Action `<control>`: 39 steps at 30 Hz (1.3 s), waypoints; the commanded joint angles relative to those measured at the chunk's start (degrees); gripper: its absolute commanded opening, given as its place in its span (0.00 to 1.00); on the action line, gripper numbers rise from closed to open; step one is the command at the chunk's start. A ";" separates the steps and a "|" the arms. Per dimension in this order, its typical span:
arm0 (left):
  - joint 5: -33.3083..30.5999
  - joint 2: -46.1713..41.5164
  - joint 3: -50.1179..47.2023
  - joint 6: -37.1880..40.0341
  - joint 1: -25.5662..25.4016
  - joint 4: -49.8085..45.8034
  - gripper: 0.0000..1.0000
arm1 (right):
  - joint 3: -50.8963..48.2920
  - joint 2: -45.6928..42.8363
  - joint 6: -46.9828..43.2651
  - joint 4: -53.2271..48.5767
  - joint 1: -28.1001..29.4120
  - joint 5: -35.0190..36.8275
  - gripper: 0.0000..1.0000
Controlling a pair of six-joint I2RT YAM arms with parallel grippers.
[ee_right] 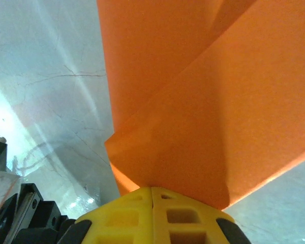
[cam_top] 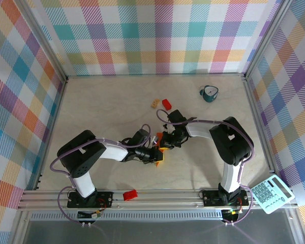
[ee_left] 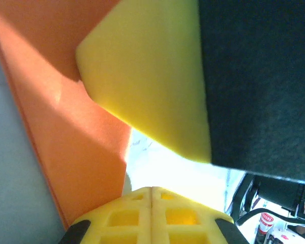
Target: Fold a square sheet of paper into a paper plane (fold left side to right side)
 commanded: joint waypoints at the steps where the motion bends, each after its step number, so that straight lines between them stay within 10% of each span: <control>1: 2.12 -0.83 -3.70 -1.88 -2.56 -4.41 0.00 | -1.62 4.97 -0.87 -5.21 0.35 8.57 0.01; 29: -0.43 -9.19 -16.14 -10.54 -5.25 6.99 0.00 | 0.00 4.87 -2.30 -5.29 0.12 6.47 0.01; 39: -1.31 -21.56 -9.02 -2.34 0.67 -11.21 0.00 | -1.61 0.54 -0.24 1.89 0.26 -0.12 0.02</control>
